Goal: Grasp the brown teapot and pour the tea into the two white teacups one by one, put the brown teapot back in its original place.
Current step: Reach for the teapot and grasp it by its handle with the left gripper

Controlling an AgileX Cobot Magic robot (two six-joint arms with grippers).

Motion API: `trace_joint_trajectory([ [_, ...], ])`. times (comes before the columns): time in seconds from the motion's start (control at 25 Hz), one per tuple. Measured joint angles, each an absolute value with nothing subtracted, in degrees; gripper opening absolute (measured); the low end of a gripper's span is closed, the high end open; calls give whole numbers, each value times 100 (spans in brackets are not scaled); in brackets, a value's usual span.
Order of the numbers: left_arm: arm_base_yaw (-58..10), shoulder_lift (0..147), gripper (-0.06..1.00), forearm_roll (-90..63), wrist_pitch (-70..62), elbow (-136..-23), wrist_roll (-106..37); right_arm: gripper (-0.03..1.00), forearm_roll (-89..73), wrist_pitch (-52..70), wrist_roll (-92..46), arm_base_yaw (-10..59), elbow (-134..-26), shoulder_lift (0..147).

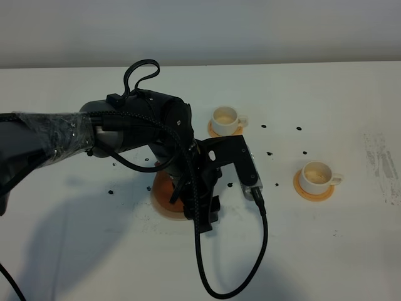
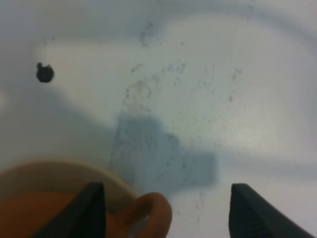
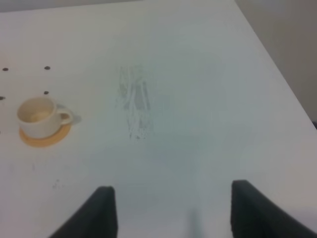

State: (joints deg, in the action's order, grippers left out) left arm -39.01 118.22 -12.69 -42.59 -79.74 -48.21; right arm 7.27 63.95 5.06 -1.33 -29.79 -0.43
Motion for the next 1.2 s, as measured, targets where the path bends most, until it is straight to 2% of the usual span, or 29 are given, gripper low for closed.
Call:
trace_joint_trajectory([
  [1.2, -3850, 11822, 53, -1366, -4948, -7979, -4434, 50, 727, 6395, 506, -133, -2979, -43],
])
